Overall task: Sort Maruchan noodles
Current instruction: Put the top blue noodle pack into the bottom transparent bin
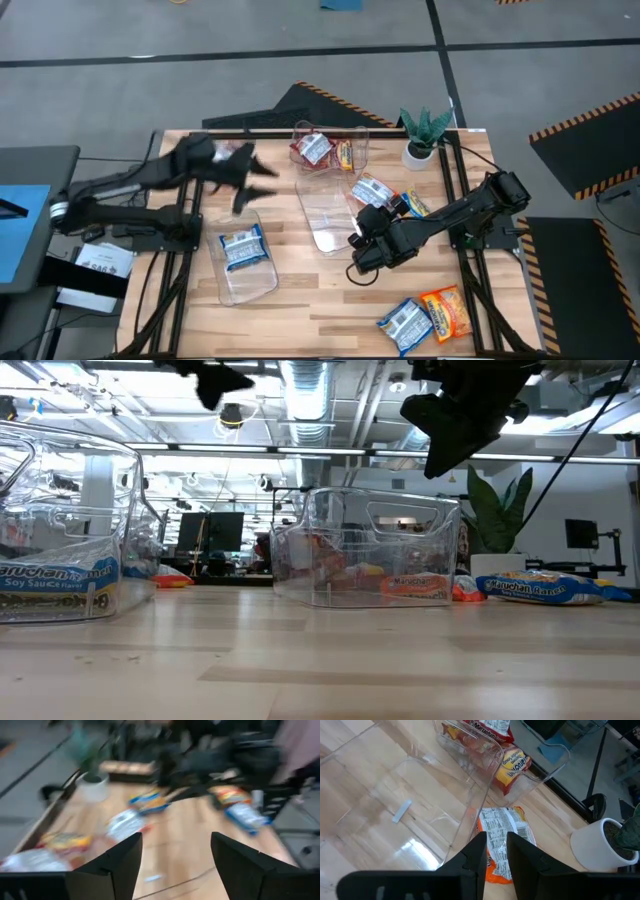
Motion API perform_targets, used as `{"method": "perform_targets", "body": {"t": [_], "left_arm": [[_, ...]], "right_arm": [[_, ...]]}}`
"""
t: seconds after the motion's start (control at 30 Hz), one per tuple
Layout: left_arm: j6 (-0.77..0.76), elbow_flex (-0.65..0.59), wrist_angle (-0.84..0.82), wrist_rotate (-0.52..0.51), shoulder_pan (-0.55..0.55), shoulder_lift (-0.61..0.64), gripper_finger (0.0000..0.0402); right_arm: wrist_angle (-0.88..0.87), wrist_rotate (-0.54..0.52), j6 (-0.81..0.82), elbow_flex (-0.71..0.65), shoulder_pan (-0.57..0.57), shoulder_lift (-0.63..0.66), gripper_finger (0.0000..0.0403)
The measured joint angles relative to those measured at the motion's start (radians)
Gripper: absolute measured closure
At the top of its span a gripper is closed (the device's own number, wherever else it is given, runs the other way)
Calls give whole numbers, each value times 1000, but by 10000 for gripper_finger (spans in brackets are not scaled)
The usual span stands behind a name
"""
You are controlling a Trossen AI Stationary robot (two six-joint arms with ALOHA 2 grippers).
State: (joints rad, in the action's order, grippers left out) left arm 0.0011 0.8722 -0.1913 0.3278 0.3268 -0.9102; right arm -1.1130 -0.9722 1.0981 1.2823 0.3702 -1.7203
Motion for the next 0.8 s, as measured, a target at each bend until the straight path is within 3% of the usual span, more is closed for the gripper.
{"method": "perform_targets", "body": {"t": [0.2,0.37,0.53,0.7,0.8], "left_arm": [[-60,-415,350,-88,-178,330,176],[-37,-644,513,-152,-286,533,176],[9,-731,518,-269,-338,671,176],[8,-734,509,-262,-344,724,176],[8,-734,499,-262,-344,731,176]], "right_arm": [[6,-38,0,0,1,0,304],[43,-68,-9,0,1,0,304],[93,-70,-33,0,1,0,304],[82,-72,-33,1,-2,1,304],[-34,-72,17,24,-20,23,304]]}}
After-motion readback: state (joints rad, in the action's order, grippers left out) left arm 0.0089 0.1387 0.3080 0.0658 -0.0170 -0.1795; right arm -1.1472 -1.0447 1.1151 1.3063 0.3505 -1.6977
